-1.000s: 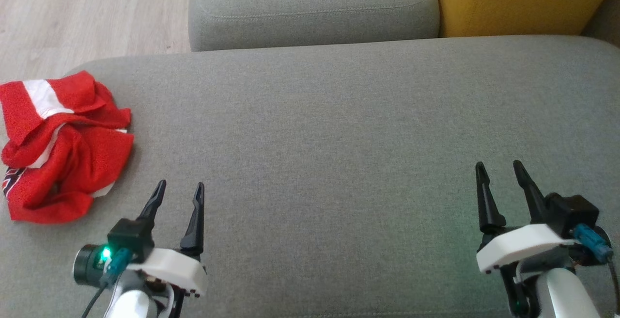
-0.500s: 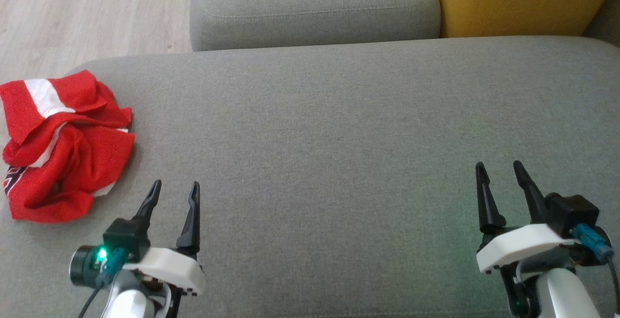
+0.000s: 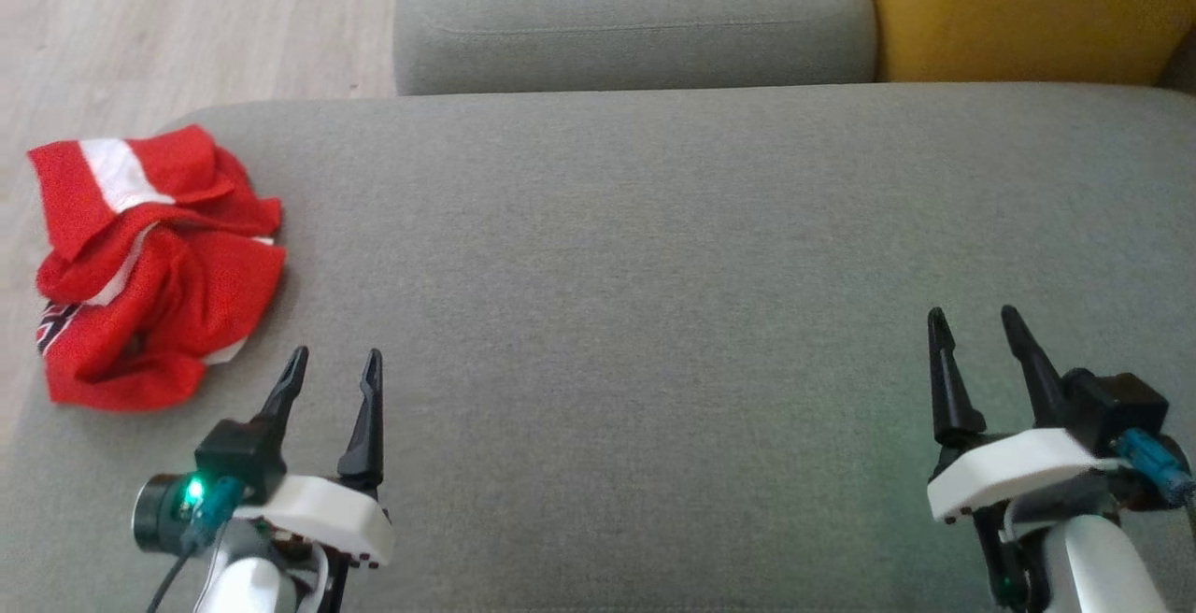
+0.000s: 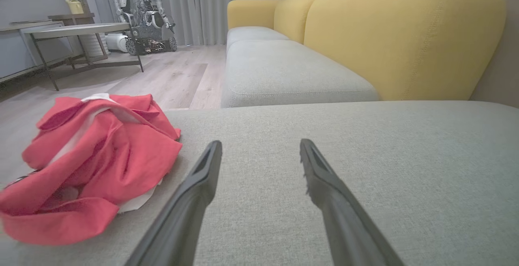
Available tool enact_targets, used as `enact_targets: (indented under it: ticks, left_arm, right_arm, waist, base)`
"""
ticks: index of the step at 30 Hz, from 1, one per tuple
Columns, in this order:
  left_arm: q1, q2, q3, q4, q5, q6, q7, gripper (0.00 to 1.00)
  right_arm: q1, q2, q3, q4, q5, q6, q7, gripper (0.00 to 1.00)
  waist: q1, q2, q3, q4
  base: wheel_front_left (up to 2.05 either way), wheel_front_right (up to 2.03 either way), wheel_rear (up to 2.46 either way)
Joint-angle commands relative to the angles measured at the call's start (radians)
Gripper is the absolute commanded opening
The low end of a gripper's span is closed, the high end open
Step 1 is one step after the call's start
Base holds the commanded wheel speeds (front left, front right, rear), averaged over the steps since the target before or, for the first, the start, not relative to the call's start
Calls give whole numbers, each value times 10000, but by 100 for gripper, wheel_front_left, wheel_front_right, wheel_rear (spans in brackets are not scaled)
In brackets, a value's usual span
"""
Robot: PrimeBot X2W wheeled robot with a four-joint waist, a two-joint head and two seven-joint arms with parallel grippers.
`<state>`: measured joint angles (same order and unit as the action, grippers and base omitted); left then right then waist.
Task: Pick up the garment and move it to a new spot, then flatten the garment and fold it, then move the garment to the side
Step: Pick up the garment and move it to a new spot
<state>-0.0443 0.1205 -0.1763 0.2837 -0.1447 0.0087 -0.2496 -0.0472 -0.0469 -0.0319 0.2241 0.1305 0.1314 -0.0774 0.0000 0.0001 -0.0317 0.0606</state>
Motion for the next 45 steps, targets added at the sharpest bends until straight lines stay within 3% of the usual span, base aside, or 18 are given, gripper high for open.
enact_targets:
  ticks: [1,26,45]
  left_arm:
    - [-584,91,475,-312,-134,10,-122,100]
    - [-478,402,1264,-571,-318,279,-122,100]
    - [-350,364,1389,-656,-344,353,-122,100]
  right_arm:
    - [-216,-34,293,-488,-65,-7,29,100]
    - [10,-34,1231,-1426,167,-7,425,100]
    - [-15,-34,1319,-1325,198,-7,487,100]
  waist:
    - [0,-1,-1,196]
    - [0,-1,5,2936]
    - [0,-1,2,3021]
  base:
    - [0,0,0]
    - [0,0,0]
    - [0,0,0]
